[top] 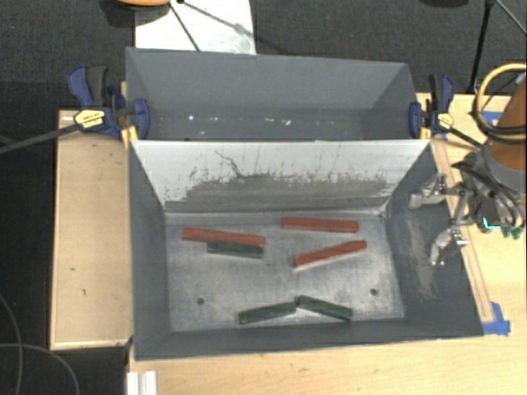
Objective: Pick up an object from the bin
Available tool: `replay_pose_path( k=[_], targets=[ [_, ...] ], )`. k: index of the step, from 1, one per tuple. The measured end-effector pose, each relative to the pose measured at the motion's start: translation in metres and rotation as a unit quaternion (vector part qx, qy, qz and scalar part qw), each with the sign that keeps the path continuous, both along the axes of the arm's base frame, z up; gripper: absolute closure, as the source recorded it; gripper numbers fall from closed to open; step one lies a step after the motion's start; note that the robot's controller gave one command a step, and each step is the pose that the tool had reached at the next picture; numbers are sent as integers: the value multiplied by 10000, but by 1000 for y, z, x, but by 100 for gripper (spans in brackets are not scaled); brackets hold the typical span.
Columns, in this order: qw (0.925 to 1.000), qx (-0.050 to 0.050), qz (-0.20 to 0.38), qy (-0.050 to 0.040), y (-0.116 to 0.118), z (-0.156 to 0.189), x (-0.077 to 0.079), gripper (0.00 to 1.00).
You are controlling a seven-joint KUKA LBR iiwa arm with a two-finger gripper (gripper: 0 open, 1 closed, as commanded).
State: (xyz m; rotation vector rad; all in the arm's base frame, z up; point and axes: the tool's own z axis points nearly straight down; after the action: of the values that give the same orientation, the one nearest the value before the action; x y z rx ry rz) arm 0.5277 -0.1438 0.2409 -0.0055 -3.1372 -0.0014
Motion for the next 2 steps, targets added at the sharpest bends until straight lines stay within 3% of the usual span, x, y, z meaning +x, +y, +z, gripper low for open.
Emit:
replay_pose_path(
  k=[1,2],
  targets=[
    [10000,-10,20,-39,1,4,2,0],
    [10000,-20,54,-78,9,-42,15,0]
  ],
)
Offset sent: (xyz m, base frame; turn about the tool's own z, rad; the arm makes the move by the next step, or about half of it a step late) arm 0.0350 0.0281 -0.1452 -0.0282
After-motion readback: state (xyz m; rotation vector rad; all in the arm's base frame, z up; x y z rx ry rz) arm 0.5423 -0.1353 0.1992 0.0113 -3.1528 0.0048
